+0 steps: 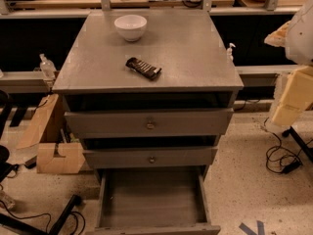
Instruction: Close bottom drawer
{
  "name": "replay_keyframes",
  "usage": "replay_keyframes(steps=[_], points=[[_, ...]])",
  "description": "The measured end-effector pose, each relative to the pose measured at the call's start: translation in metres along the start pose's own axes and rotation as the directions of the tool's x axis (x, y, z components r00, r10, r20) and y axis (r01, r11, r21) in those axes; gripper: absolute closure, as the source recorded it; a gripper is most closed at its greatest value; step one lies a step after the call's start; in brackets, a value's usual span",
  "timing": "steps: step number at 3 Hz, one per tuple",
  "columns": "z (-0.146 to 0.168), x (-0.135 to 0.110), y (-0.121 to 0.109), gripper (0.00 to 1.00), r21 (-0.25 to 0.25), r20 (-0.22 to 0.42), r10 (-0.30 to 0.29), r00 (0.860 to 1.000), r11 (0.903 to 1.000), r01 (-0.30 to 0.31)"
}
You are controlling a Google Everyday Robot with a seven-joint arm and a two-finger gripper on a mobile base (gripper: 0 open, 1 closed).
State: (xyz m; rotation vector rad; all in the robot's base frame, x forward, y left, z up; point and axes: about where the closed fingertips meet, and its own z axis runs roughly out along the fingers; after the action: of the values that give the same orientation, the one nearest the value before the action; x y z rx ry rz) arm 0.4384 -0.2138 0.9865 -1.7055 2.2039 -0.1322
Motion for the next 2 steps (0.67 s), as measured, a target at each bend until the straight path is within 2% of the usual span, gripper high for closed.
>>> replay_keyframes(steps=[1,2], points=[[0.0,0.0,0.0,0.0,0.0,0.0,0.0,1.0,1.0,0.0],[0.011,-0.001,-0.002,0.0,0.028,0.039,0.003,0.999,0.9996,-0.004]])
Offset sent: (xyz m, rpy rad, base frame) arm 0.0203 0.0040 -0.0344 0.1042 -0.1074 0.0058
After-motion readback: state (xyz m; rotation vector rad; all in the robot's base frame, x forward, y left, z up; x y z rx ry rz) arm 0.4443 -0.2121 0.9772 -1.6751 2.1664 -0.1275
